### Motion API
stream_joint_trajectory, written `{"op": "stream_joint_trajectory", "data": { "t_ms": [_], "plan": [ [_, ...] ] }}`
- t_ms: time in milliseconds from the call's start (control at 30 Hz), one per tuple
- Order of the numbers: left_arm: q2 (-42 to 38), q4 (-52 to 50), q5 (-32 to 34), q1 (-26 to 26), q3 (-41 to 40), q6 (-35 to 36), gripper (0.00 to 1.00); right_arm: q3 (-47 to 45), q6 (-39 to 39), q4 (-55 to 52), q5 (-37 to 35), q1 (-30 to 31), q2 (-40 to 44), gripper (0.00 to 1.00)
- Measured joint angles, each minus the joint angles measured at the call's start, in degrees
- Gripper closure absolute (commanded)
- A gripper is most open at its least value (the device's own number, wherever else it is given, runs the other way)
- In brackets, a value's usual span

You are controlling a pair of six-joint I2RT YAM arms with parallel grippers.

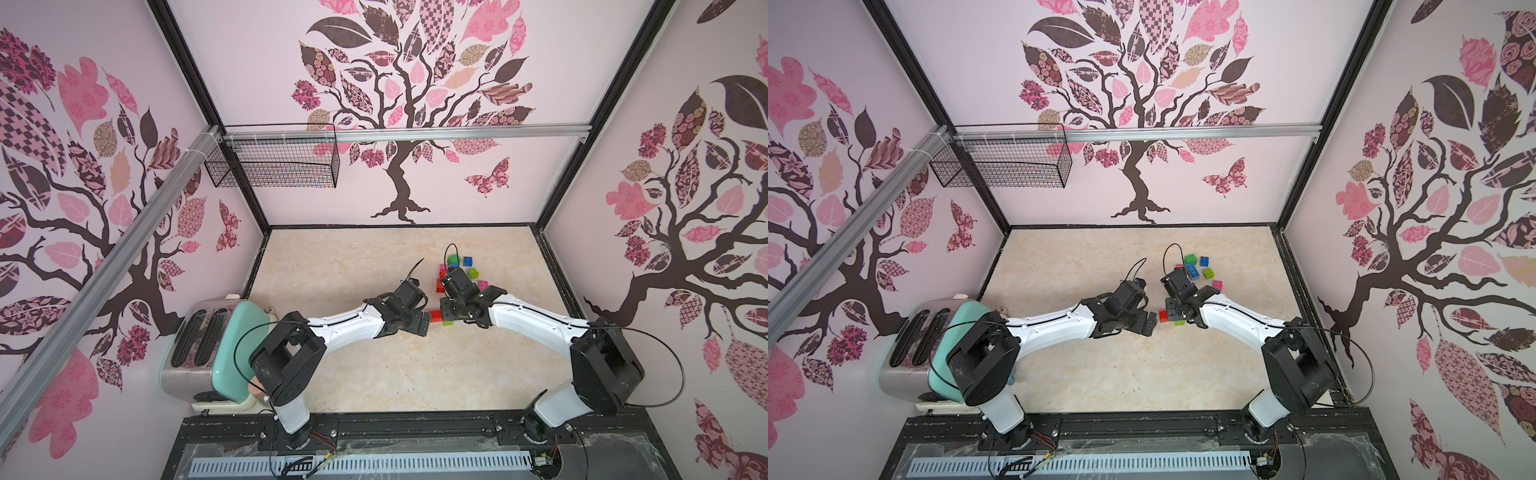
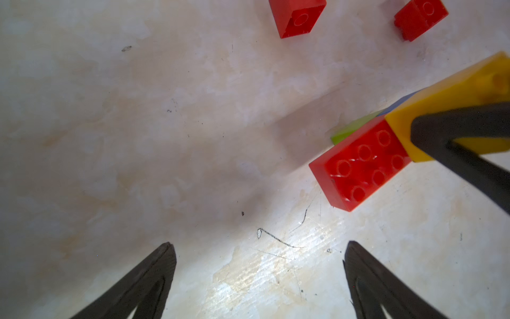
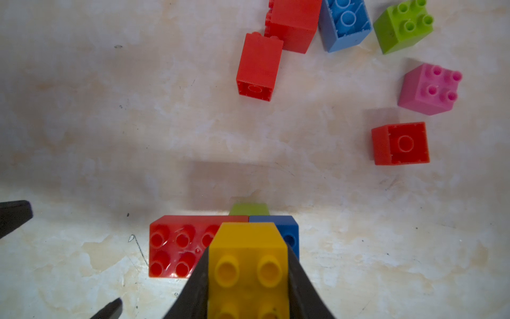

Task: Assemble the number 4 with lego
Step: Assemble the lego brick with the lego brick.

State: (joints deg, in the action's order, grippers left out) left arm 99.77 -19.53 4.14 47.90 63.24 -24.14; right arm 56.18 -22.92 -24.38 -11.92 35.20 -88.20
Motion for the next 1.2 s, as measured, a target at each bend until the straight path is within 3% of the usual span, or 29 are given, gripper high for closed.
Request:
{"op": "stream_joint_trajectory", "data": {
  "t_ms": [667,1200],
  "plan": [
    [1.4,-0.3,-1.9,0.0,1.4,0.0,0.02,-5.7,0.7,7.6,0.6,0.0,3.5,1.0],
    [2.5,-0.7,-3.0,0.0,2.0,0.0,0.02,-4.2,0.3,5.1,1.2,0.0,3.3,1.0]
  ]
}}
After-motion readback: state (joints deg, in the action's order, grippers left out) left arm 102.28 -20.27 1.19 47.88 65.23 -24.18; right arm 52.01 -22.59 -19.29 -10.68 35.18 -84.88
